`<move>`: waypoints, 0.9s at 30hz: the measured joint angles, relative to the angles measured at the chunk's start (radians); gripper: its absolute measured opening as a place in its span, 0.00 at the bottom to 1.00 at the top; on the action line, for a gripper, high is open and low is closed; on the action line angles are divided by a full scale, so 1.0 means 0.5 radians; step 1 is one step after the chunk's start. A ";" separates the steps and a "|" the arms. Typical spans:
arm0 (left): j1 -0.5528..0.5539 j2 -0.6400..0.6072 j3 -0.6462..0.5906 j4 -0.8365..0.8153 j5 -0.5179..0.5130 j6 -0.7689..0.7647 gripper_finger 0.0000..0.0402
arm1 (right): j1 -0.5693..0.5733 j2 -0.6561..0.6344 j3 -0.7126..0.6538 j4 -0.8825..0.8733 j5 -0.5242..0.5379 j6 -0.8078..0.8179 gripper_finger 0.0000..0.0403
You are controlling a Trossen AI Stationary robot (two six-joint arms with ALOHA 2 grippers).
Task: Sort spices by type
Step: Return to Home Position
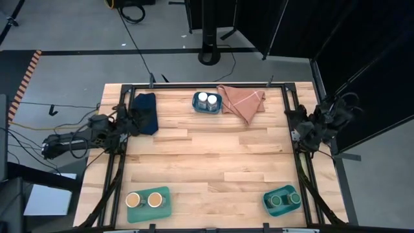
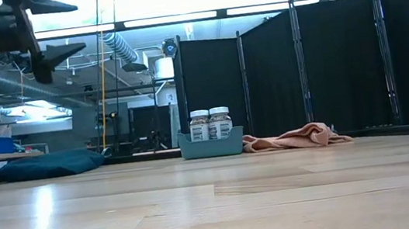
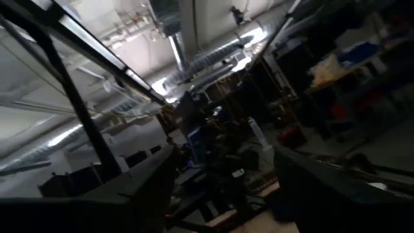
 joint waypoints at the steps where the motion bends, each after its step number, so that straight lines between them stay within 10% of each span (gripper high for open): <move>1: -0.003 -0.001 -0.021 0.041 0.005 0.000 0.87 | 0.000 0.000 -0.025 0.038 -0.029 0.001 0.66; 17: -0.252 -0.001 -0.262 0.330 0.218 0.236 0.87 | 0.000 0.000 -0.540 0.627 -0.382 -0.249 0.66; 27: -0.326 0.000 -0.304 0.506 0.633 0.434 0.87 | -0.007 0.001 -0.540 -0.397 -0.152 0.018 0.66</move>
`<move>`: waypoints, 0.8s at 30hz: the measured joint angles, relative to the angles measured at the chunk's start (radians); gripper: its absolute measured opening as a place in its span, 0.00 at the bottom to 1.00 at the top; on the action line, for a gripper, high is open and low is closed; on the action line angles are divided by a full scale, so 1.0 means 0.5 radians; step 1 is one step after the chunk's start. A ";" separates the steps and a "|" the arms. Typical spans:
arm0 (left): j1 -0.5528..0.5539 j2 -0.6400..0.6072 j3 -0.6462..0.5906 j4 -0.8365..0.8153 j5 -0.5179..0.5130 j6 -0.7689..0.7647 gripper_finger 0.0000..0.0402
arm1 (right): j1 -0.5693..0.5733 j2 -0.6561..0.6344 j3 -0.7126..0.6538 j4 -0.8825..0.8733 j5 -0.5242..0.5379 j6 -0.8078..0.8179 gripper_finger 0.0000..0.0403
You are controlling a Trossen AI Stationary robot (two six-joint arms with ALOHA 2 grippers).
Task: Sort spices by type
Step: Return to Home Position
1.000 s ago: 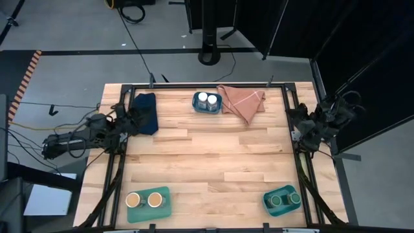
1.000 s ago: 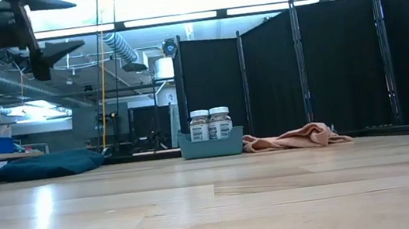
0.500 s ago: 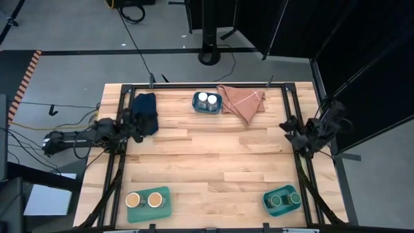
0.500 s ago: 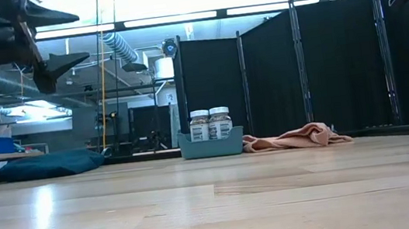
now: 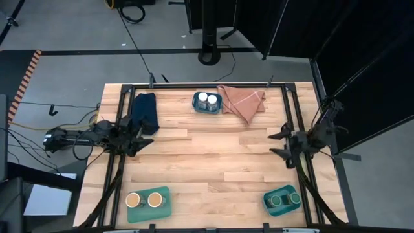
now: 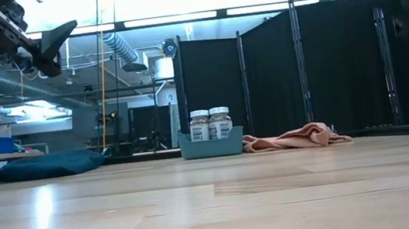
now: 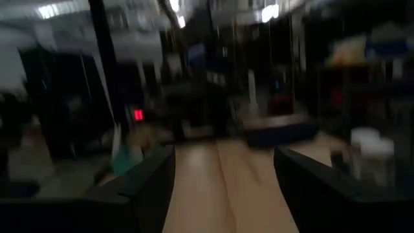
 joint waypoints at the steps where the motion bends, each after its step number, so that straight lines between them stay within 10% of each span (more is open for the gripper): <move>1: 0.000 -0.001 0.000 -0.019 0.037 0.000 0.87 | -0.008 0.000 0.000 -0.131 0.008 0.108 0.66; 10: 0.000 0.000 0.000 -0.044 0.042 -0.012 0.87 | -0.102 0.122 0.000 -0.313 0.093 0.278 0.66; 18: 0.000 0.000 -0.001 0.067 0.396 0.260 0.87 | -0.221 0.102 0.000 -0.014 -1.039 0.331 0.66; 24: 0.000 -0.001 -0.001 0.164 0.630 0.300 0.87 | -0.226 0.097 0.001 -0.283 -1.135 -0.106 0.66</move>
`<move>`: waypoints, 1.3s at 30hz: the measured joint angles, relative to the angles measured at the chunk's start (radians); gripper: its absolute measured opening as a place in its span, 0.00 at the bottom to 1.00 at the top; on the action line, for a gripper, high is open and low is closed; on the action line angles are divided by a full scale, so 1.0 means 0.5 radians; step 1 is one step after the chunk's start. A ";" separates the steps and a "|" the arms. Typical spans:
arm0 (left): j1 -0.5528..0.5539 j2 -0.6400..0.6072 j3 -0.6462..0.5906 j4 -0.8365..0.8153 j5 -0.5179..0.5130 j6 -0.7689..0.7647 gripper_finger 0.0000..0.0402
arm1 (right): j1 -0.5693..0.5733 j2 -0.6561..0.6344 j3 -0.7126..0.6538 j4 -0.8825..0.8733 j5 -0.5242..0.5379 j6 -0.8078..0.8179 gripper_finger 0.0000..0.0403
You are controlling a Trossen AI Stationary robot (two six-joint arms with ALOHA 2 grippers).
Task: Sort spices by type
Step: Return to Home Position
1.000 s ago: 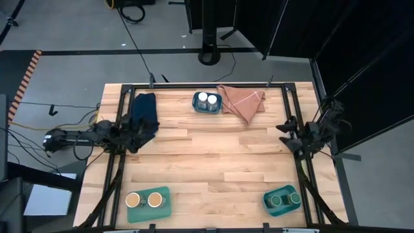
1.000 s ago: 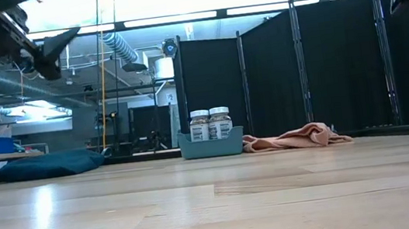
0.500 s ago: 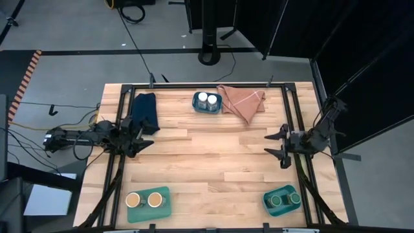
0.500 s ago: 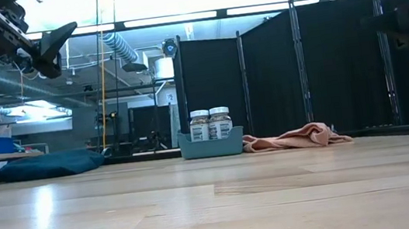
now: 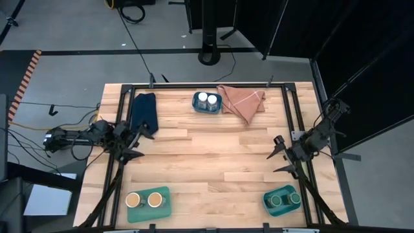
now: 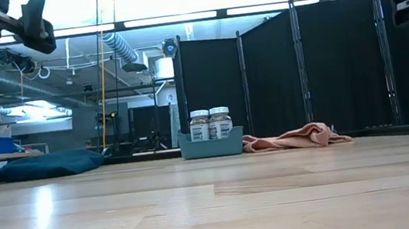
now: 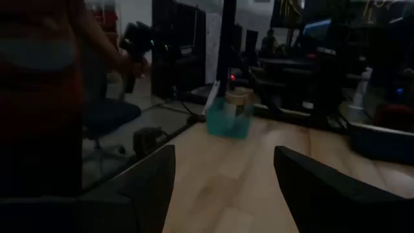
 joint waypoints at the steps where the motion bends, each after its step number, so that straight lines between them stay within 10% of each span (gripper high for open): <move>1: 0.000 0.001 0.000 -0.006 0.031 -0.002 0.87 | 0.000 0.004 0.000 0.002 0.013 -0.003 0.66; 13: 0.005 -0.002 0.000 0.076 0.183 0.065 0.87 | 0.015 0.012 0.000 0.077 0.046 -0.124 0.66; 19: 0.063 -0.003 0.047 0.253 0.970 -0.263 0.87 | 0.008 -0.035 0.000 0.195 -0.701 -0.159 0.66; 24: 0.082 -0.003 0.054 0.530 1.594 -0.368 0.87 | -0.005 -0.037 0.000 0.179 -0.550 -0.174 0.67; 33: 0.083 -0.004 0.055 1.319 1.816 -1.150 0.87 | -0.081 -0.038 0.000 0.066 -0.548 -0.033 0.66; 39: 0.082 -0.004 -0.001 1.568 2.116 -1.079 0.87 | -0.177 -0.048 0.000 0.064 -0.612 -0.179 0.67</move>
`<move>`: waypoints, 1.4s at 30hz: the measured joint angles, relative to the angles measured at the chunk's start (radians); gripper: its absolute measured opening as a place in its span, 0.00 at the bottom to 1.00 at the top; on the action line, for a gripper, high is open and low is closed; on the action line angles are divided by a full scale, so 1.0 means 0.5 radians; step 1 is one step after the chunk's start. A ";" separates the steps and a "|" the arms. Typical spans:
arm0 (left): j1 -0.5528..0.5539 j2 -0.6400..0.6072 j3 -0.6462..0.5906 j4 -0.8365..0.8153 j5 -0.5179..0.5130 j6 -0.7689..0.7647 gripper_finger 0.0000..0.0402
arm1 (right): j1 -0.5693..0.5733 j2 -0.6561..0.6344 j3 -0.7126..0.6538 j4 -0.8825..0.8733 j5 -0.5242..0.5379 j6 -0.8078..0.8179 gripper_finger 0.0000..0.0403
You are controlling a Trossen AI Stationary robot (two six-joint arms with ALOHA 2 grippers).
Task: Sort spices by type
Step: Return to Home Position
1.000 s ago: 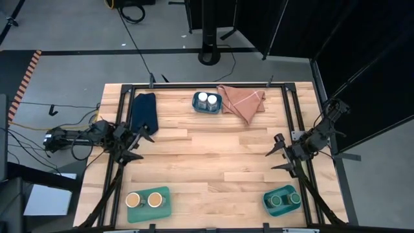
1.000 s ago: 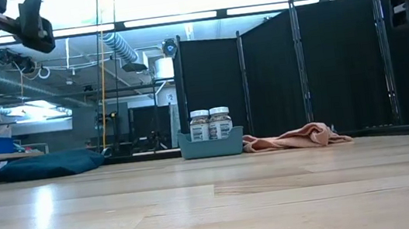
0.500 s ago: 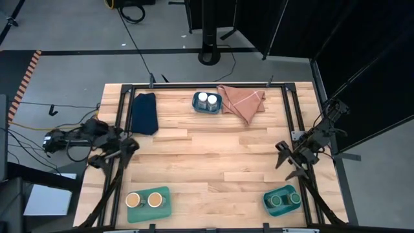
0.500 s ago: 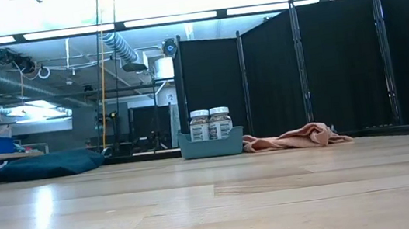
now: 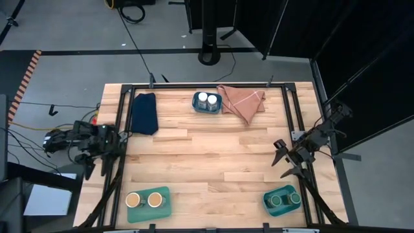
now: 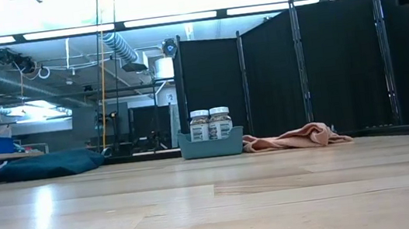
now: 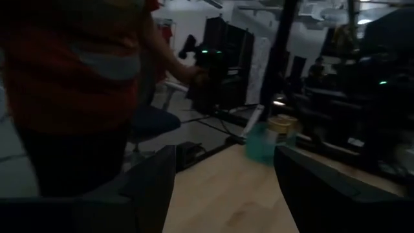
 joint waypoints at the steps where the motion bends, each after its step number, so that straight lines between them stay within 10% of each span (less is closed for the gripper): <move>1: 0.000 0.002 0.000 -0.100 -0.042 0.009 0.87 | -0.026 0.000 0.000 0.005 0.001 -0.009 0.66; 13: 0.001 0.007 0.000 -1.657 -0.398 1.260 0.87 | -0.319 0.001 0.000 -0.007 -0.164 -0.038 0.67; 18: 0.001 0.007 0.000 -2.051 -0.954 1.470 0.87 | -0.417 0.001 0.000 -0.012 -0.163 -0.038 0.67; 27: 0.002 0.007 0.000 -2.097 -2.417 1.676 0.87 | -0.573 0.003 0.000 -0.155 -0.163 0.069 0.67; 42: 0.002 0.010 -0.001 -2.160 -2.930 1.563 0.87 | -0.760 0.002 0.001 -0.139 -0.262 0.074 0.67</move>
